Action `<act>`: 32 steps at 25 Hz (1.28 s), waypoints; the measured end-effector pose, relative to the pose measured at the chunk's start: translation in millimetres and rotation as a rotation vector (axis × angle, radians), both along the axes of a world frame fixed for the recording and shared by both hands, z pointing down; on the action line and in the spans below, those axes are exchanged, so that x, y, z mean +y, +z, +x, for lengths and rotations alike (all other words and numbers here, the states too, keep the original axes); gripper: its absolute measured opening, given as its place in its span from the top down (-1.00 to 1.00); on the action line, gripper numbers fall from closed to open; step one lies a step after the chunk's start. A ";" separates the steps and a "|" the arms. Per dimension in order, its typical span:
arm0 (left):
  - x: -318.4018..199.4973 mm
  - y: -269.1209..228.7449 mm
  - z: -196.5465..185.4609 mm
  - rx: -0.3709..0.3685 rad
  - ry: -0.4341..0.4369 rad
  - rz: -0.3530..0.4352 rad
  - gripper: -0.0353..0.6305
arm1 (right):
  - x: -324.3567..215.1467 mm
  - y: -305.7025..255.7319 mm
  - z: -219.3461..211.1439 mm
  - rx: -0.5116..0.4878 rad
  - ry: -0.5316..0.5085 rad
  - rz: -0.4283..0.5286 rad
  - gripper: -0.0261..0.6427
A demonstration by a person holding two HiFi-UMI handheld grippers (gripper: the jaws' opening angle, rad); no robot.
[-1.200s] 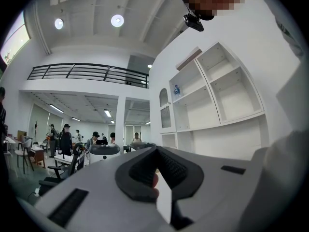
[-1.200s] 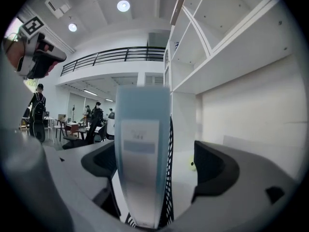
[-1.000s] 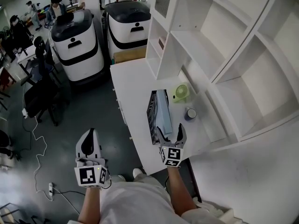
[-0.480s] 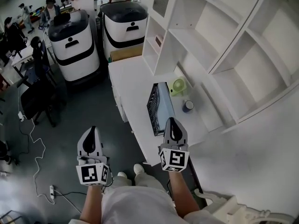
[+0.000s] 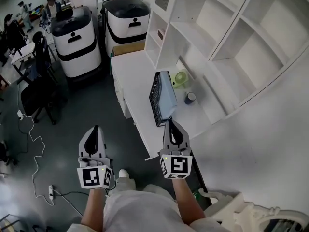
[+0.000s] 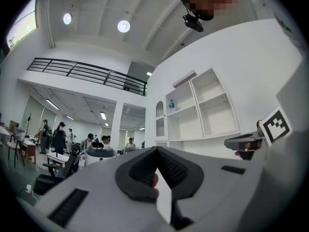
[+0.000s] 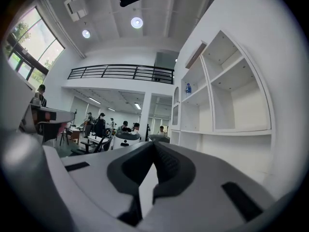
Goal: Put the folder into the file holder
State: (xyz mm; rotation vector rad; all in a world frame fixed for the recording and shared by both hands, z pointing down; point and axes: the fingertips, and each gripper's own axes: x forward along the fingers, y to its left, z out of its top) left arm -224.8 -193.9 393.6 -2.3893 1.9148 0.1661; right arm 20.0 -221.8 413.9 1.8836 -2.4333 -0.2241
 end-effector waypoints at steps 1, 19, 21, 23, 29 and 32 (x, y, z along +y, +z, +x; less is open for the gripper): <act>11.4 0.0 6.0 -0.004 -0.006 0.002 0.92 | 11.6 0.0 3.1 -0.003 -0.018 0.000 0.92; 243.3 -3.0 130.0 -0.025 -0.053 -0.024 0.92 | 236.0 15.4 102.1 0.011 -0.130 -0.060 0.93; 255.1 -2.9 132.1 -0.025 -0.046 -0.020 0.92 | 248.0 13.4 101.2 0.011 -0.126 -0.050 0.93; 261.2 -0.9 132.6 -0.015 -0.037 -0.017 0.92 | 254.5 12.0 100.1 -0.001 -0.120 -0.050 0.93; 269.8 -3.4 124.2 -0.053 -0.030 -0.014 0.92 | 267.2 0.5 83.6 0.006 -0.128 -0.032 0.93; 272.5 -10.5 111.8 -0.034 -0.023 -0.014 0.92 | 271.0 -6.5 67.8 0.020 -0.147 -0.020 0.93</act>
